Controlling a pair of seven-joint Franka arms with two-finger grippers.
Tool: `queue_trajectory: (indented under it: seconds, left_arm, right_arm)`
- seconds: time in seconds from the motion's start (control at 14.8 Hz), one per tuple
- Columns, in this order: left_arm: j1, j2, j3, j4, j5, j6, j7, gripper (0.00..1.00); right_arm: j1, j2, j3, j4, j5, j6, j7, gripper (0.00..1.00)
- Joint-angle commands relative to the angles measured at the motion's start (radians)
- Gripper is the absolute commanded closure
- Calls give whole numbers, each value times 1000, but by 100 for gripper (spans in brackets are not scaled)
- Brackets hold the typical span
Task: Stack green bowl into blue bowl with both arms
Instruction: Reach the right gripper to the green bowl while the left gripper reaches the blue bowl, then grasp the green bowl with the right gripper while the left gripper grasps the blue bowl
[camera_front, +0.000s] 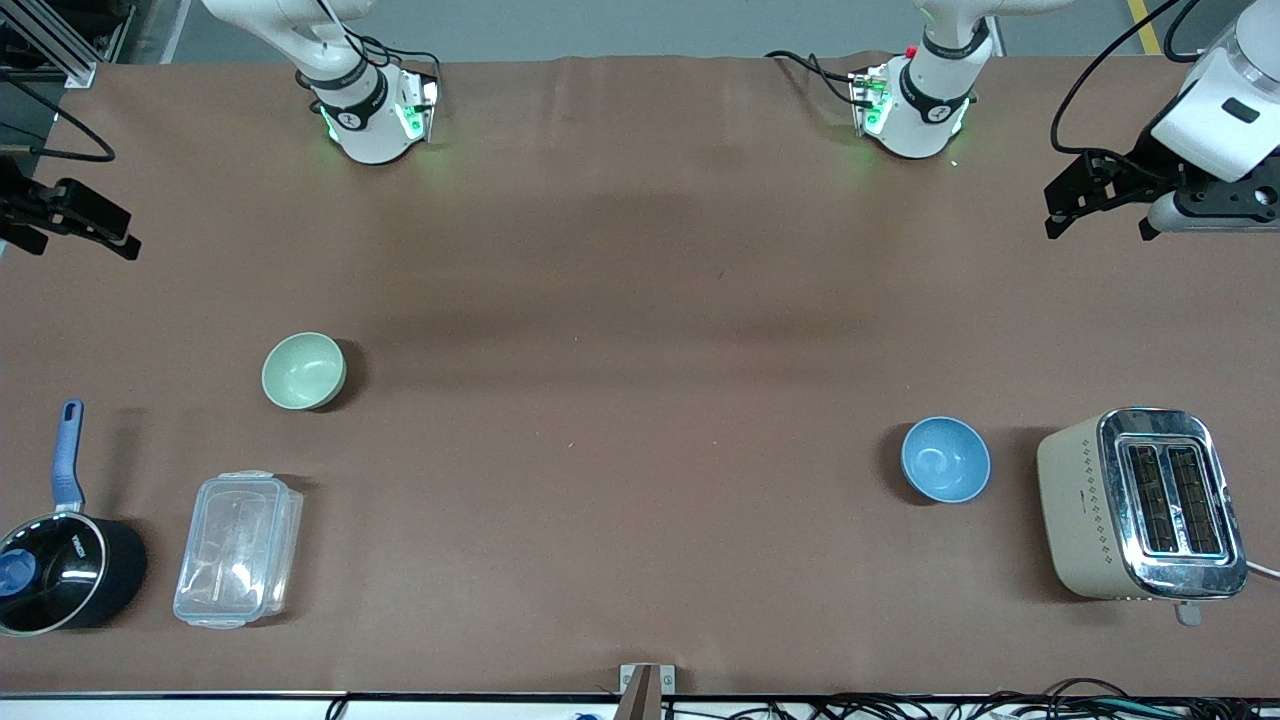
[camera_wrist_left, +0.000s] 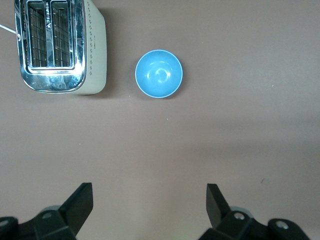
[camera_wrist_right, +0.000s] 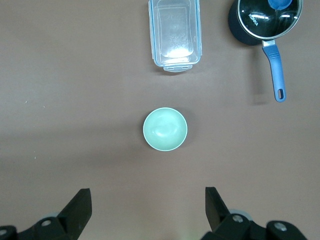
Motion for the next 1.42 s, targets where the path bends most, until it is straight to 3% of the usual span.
queue_trajectory:
  seconds: [0.0, 0.27, 0.41, 0.54, 0.61, 0.88, 1.22, 1.36]
  left_arm:
    - [4, 10, 0, 21, -1, -11, 16, 0]
    - [9, 102, 7, 57, 5, -11, 14, 0]
    - [15, 194, 12, 56, 8, 18, 17, 0]
    - [35, 278, 10, 25, 31, 122, 17, 0]
    - [35, 311, 12, -5, 43, 200, 16, 0]
    - [62, 435, 12, -122, 71, 501, 13, 0]
    - [73, 601, 10, -130, 110, 639, -6, 1]
    - [73, 636, 12, -130, 108, 678, -7, 9]
  right_arm:
    - [-21, 4, 12, 8, 18, -2, -19, 0]
    - [-19, 4, 12, 8, 18, -8, -17, 0]
    - [-21, 4, 10, 8, 18, -4, -19, 0]
    - [-24, 7, 9, -15, 15, -7, -34, 0]
    - [-24, 4, 7, -77, 0, 4, -61, 0]
    - [-67, -12, 7, -407, -13, 313, -120, 0]
    - [-102, 5, 6, -723, -46, 722, -134, 0]
    - [-111, 66, 6, -782, -56, 847, -157, 0]
